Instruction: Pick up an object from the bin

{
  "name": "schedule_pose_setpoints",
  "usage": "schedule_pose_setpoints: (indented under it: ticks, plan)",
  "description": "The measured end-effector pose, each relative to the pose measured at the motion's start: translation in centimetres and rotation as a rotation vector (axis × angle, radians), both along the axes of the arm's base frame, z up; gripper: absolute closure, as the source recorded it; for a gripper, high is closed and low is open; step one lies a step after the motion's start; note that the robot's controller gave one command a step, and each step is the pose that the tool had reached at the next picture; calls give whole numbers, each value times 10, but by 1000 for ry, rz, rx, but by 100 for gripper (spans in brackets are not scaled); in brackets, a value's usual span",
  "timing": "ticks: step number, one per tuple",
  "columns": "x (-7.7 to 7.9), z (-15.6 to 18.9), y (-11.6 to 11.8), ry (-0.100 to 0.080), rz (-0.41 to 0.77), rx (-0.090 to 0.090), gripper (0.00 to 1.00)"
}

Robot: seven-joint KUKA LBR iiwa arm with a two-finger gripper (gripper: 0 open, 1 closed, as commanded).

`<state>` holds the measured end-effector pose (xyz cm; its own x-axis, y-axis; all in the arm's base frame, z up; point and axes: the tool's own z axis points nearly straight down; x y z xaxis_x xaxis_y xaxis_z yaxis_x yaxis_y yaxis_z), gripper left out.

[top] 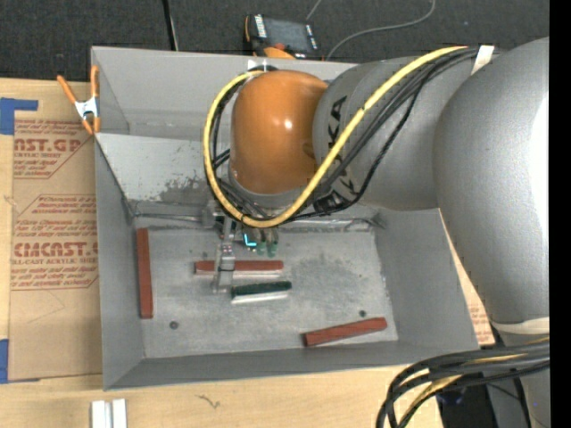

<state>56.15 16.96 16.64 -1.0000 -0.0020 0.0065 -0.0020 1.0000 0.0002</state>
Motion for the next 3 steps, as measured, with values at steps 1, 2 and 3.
schedule_pose_setpoints:
  ticks: [1,2,3]
  plan:
    - [-5,-101,-25,-1,130,-1,0]
    - [-2,-97,-23,-8,129,2,100]
    - [-4,61,-22,-17,192,2,100]
